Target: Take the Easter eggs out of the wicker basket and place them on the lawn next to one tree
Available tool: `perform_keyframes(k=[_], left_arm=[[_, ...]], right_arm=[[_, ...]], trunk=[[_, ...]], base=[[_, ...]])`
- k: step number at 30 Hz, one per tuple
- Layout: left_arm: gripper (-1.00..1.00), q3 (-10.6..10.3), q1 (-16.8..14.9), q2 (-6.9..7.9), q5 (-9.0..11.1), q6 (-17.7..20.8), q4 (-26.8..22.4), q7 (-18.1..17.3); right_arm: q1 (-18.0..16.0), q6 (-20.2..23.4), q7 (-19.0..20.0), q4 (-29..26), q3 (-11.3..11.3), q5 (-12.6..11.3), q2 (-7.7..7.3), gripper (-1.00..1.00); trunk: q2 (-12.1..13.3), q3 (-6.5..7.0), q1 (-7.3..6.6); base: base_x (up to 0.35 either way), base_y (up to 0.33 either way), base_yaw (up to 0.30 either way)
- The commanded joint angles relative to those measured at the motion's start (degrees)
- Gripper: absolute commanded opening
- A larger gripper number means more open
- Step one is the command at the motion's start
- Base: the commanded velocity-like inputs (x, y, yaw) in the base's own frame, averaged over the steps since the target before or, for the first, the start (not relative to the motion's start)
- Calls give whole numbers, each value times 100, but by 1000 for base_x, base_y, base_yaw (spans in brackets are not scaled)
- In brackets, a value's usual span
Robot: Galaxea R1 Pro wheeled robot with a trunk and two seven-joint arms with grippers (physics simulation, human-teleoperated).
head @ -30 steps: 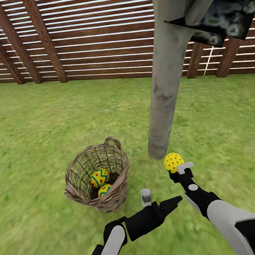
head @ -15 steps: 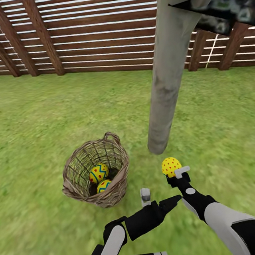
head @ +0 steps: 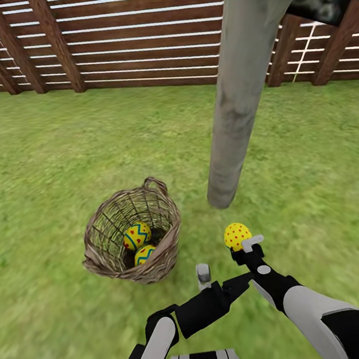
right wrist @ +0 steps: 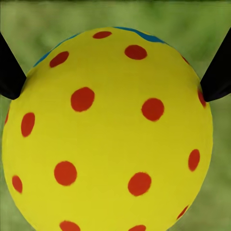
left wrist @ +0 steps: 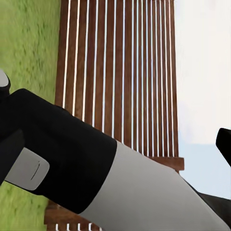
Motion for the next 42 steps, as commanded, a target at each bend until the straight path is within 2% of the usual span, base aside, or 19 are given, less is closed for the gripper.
perform_keyframes(k=[1,6,7,9,11,21,26,29,34,42], left_arm=[[100,3,-2,-1,41,42,1,5],[100,-3,-2,-1,39,42,10,5],[100,-4,-2,-3,39,42,4,5],[100,-4,-2,-2,36,42,-2,5],[100,-4,-2,-1,34,42,-7,5],[100,-4,-2,-1,33,42,9,5],[100,3,-2,7,40,42,12,0],[100,5,-2,7,41,42,18,4],[100,5,-2,15,41,42,12,-2],[100,5,-2,7,41,42,10,-2]], right_arm=[[-5,-1,-56,5,29,42,-1,-100],[-22,18,-510,3,25,43,2,-100],[-27,128,-554,4,31,42,9,-100],[-48,472,-569,3,29,31,23,-100],[-84,615,-571,19,25,17,30,-100],[-105,595,-572,129,25,-90,-1,-100],[-99,540,-572,94,30,-76,23,-100],[-97,320,-572,75,33,-65,33,-100],[-96,292,-572,77,40,-64,34,-100],[-97,295,-572,57,51,-64,54,-100]], trunk=[[-3,-26,1],[-10,-137,14],[-11,-159,17],[-14,-204,22],[-16,-248,27],[-30,-469,53],[-30,-469,53],[-30,-469,53],[-30,-469,53],[-36,-580,66]], base=[[0,0,0],[0,0,0],[0,0,0],[0,0,0],[0,0,0],[0,0,0],[94,0,0],[320,0,0],[53,0,0],[0,0,0]])
